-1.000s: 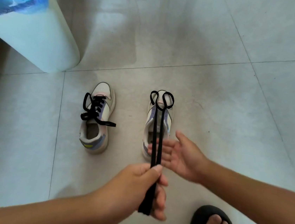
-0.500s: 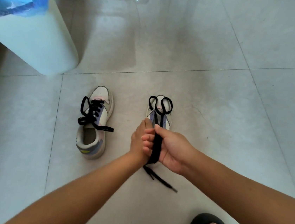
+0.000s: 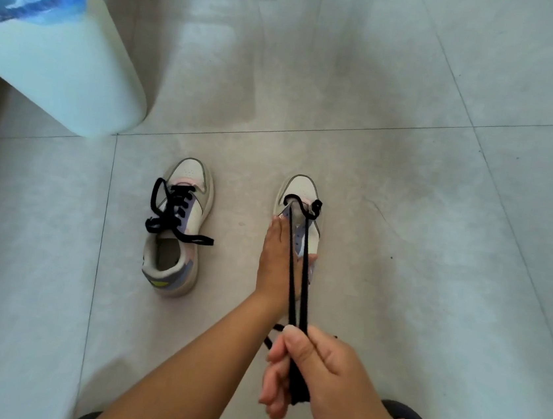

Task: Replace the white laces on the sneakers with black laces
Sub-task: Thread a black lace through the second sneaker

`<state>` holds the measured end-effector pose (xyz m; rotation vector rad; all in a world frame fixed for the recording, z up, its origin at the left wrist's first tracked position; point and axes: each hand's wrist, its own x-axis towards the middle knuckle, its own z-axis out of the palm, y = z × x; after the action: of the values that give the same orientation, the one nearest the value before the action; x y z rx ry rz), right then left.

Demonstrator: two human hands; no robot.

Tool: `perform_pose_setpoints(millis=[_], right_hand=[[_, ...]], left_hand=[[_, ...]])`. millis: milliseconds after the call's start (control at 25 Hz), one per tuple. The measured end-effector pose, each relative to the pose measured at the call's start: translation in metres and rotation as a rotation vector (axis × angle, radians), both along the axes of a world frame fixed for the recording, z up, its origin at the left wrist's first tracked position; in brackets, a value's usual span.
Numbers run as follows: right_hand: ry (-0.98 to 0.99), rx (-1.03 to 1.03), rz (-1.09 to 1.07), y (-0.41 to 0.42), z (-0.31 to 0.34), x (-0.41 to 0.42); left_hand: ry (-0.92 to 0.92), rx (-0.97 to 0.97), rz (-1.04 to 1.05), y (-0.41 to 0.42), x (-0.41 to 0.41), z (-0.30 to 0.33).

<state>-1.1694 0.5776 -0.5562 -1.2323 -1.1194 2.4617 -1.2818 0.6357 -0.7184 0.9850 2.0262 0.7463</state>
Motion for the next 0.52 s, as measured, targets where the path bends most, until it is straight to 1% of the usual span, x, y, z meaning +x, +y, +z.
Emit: perform_pose_setpoints(millis=[80, 160, 240, 320, 400, 520], right_hand=[[-0.016, 0.07, 0.035, -0.004, 0.012, 0.004], [-0.032, 0.119, 0.15, -0.008, 0.033, 0.004], [-0.14, 0.231, 0.245, -0.014, 0.037, 0.01], [-0.27, 0.323, 0.286, -0.017, 0.037, 0.015], [-0.303, 0.35, 0.317, -0.014, 0.038, 0.015], [-0.294, 0.311, 0.344, -0.01, 0.03, 0.017]], left_hand=[[0.01, 0.028, 0.028, -0.001, 0.001, -0.002], [0.005, 0.064, 0.067, -0.004, 0.003, -0.004], [0.021, 0.078, 0.065, -0.003, 0.003, -0.003], [0.027, 0.054, 0.05, -0.003, 0.003, 0.002], [0.025, 0.055, 0.056, -0.003, 0.002, 0.003], [-0.015, 0.009, 0.023, -0.001, 0.0, 0.01]])
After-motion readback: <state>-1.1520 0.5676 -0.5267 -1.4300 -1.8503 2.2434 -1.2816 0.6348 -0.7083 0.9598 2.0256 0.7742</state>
